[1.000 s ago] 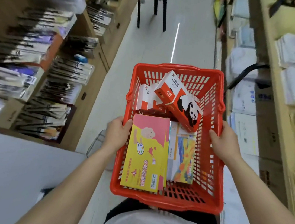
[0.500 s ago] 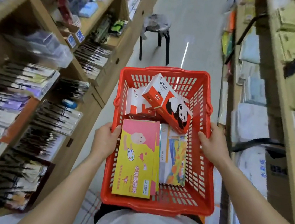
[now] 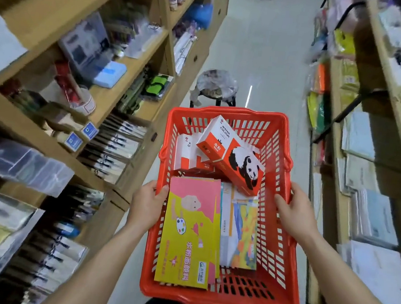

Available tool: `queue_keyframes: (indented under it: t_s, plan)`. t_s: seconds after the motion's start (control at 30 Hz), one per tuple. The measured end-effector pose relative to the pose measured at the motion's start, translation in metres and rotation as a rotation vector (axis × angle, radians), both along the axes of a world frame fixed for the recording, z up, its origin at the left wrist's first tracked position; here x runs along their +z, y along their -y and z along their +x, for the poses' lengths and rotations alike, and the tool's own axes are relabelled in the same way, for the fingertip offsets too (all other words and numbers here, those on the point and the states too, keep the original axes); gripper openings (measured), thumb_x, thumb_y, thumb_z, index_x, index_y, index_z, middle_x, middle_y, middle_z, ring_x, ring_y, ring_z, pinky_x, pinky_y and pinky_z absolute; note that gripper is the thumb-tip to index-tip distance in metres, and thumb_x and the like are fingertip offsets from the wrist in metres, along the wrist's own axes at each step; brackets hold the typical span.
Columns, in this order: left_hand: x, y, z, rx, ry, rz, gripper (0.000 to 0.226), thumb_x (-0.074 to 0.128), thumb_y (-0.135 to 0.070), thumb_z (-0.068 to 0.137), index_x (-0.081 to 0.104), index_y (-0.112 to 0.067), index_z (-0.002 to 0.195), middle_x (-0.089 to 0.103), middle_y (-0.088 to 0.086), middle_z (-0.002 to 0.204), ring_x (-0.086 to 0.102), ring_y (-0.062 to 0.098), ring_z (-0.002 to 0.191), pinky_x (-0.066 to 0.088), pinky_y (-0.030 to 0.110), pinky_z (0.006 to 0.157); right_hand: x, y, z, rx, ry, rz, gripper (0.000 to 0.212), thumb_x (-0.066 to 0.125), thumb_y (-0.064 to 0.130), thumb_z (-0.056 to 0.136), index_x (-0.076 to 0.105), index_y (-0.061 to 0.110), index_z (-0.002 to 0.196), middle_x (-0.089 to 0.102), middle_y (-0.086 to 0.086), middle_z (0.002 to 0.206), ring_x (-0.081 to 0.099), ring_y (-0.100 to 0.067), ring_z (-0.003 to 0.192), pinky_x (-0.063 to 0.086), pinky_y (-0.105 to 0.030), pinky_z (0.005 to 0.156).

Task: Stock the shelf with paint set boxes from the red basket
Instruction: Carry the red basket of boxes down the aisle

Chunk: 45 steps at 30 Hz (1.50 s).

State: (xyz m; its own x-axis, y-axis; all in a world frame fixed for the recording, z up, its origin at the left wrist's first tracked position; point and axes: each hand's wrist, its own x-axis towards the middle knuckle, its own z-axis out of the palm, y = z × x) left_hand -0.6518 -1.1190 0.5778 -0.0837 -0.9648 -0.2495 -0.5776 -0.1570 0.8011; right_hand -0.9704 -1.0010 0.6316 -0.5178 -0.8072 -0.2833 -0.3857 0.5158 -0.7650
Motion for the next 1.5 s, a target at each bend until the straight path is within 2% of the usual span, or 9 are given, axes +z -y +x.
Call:
queue_keyframes:
  t_s: [0.3, 0.43, 0.57, 0.77, 0.97, 1.13, 1.33, 1.4, 1.5]
  plan:
    - [0.002, 0.256, -0.067, 0.001, -0.004, 0.002, 0.026, 0.061, -0.021, 0.101, 0.069, -0.021, 0.077, 0.068, -0.020, 0.054, 0.062, -0.004, 0.048, 0.038, 0.009, 0.041, -0.023, 0.259, -0.066, -0.013, 0.043, -0.005, 0.022, 0.061, 0.024, 0.104, 0.052, 0.021, 0.124, 0.073, -0.006, 0.115, 0.075, -0.027, 0.098, 0.062, -0.052, 0.088]
    - [-0.003, 0.369, -0.108, -0.013, 0.041, 0.001, 0.029, 0.060, -0.022, 0.102, 0.064, -0.033, 0.075, 0.069, -0.019, 0.058, 0.063, -0.009, 0.055, 0.038, 0.008, 0.043, -0.046, 0.374, -0.108, -0.008, 0.058, -0.019, 0.018, 0.061, 0.023, 0.104, 0.051, 0.026, 0.118, 0.072, -0.002, 0.109, 0.075, -0.019, 0.091, 0.062, -0.039, 0.078]
    - [-0.011, 0.480, -0.145, -0.017, 0.101, 0.015, 0.023, 0.060, -0.026, 0.101, 0.068, -0.028, 0.080, 0.065, -0.014, 0.052, 0.061, -0.002, 0.048, 0.034, 0.012, 0.039, -0.061, 0.482, -0.149, -0.021, 0.059, 0.003, 0.017, 0.061, 0.026, 0.104, 0.051, 0.029, 0.117, 0.073, 0.001, 0.104, 0.074, -0.010, 0.082, 0.058, -0.030, 0.066]
    - [-0.034, 0.633, -0.201, 0.002, 0.115, 0.012, 0.019, 0.063, -0.026, 0.098, 0.068, -0.023, 0.080, 0.063, -0.010, 0.051, 0.060, -0.008, 0.053, 0.038, 0.010, 0.043, -0.076, 0.639, -0.203, -0.055, -0.042, 0.037, 0.021, 0.062, 0.014, 0.098, 0.063, 0.011, 0.118, 0.075, -0.014, 0.106, 0.072, -0.038, 0.093, 0.060, -0.056, 0.077]
    - [-0.075, 0.788, -0.248, -0.059, 0.066, 0.061, 0.025, 0.061, -0.026, 0.099, 0.069, -0.016, 0.077, 0.068, -0.004, 0.060, 0.062, 0.009, 0.055, 0.041, 0.025, 0.048, -0.103, 0.783, -0.247, -0.084, -0.062, 0.060, 0.018, 0.062, 0.015, 0.098, 0.059, 0.022, 0.113, 0.070, -0.003, 0.104, 0.067, -0.024, 0.091, 0.051, -0.034, 0.079]
    - [-0.110, 0.896, -0.283, -0.079, 0.084, 0.134, 0.028, 0.058, -0.032, 0.099, 0.066, -0.019, 0.077, 0.068, -0.007, 0.059, 0.060, 0.005, 0.048, 0.040, 0.026, 0.045, -0.133, 0.884, -0.279, -0.131, -0.056, 0.103, 0.021, 0.061, 0.015, 0.098, 0.062, 0.012, 0.120, 0.068, -0.002, 0.102, 0.069, -0.029, 0.094, 0.057, -0.041, 0.082]
    - [-0.161, 0.982, -0.326, -0.084, 0.105, 0.220, 0.024, 0.056, -0.034, 0.101, 0.069, -0.017, 0.089, 0.075, 0.003, 0.075, 0.072, 0.025, 0.067, 0.058, 0.044, 0.060, -0.194, 0.967, -0.322, -0.131, -0.073, 0.172, 0.024, 0.061, 0.012, 0.099, 0.061, 0.009, 0.123, 0.074, -0.011, 0.109, 0.069, -0.032, 0.095, 0.046, -0.034, 0.077]
    - [-0.180, 0.998, -0.341, -0.069, 0.117, 0.218, 0.023, 0.057, -0.031, 0.101, 0.068, -0.021, 0.084, 0.074, -0.003, 0.071, 0.072, 0.016, 0.064, 0.057, 0.037, 0.057, -0.217, 0.986, -0.336, -0.122, -0.079, 0.199, 0.026, 0.060, 0.012, 0.099, 0.060, 0.007, 0.125, 0.075, -0.016, 0.115, 0.070, -0.038, 0.101, 0.050, -0.038, 0.080]
    - [-0.205, 1.008, -0.359, -0.045, 0.084, 0.217, 0.027, 0.057, -0.021, 0.102, 0.065, -0.032, 0.078, 0.071, -0.029, 0.070, 0.068, -0.004, 0.061, 0.046, 0.010, 0.049, -0.248, 1.004, -0.350, -0.113, -0.061, 0.254, 0.026, 0.060, 0.012, 0.100, 0.059, 0.008, 0.125, 0.075, -0.018, 0.115, 0.070, -0.041, 0.103, 0.053, -0.043, 0.082]
